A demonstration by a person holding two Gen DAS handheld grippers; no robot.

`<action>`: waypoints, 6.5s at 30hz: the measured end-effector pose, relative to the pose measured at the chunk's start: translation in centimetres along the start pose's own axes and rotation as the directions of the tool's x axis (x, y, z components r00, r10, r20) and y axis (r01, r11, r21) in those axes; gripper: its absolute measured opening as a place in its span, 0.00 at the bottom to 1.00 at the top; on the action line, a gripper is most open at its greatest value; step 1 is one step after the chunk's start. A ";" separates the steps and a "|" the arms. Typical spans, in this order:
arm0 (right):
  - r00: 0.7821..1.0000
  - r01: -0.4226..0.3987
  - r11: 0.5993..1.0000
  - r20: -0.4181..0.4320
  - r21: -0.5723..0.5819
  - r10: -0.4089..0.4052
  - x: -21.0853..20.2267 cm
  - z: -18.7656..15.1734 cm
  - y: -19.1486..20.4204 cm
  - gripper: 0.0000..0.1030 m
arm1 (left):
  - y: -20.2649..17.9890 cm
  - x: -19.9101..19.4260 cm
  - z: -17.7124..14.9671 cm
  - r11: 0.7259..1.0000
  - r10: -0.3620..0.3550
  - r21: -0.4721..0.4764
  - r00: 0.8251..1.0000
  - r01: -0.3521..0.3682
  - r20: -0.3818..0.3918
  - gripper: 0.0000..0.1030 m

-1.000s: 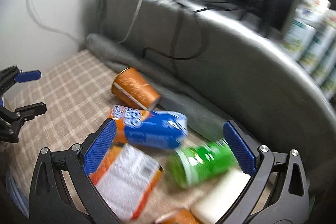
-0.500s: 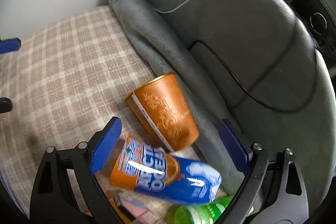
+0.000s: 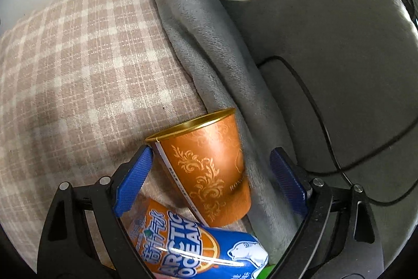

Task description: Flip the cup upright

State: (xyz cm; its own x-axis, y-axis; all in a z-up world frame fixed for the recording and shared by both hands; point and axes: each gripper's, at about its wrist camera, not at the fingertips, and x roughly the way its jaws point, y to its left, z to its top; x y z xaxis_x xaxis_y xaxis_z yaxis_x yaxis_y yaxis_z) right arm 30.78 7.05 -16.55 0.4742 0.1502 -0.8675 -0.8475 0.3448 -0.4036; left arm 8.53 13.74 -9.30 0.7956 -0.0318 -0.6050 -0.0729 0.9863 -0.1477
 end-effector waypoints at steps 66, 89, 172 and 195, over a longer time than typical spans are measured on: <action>0.848 -0.516 0.417 0.377 0.748 0.373 -10.8 -17.8 10.4 0.70 | -3.5 -10.7 -7.7 0.994 -0.093 0.057 0.996 0.094 -0.011 0.78; 0.898 -0.423 0.594 0.405 0.684 0.173 -18.0 -21.6 9.6 0.77 | -4.4 -6.5 -7.2 0.960 -0.252 -0.156 0.959 0.231 -0.132 0.78; 0.924 -0.277 0.503 0.371 0.819 -0.094 -22.1 -32.7 9.3 0.77 | -12.3 -1.6 -6.5 0.971 -0.199 0.124 0.979 0.202 -0.039 0.64; 0.921 -0.277 0.514 0.377 0.812 -0.098 -22.6 -32.3 10.0 0.77 | -13.4 -3.8 -7.9 0.937 -0.279 0.183 0.954 0.296 -0.110 0.65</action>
State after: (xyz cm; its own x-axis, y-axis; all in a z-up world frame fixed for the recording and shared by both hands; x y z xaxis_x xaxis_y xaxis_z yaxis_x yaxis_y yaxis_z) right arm 3.85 -22.79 -10.35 0.6100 0.4538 -0.6496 -0.3737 0.8876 0.2692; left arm 1.78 -0.62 -11.19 0.7133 -0.3237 -0.6217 0.2772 0.9449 -0.1739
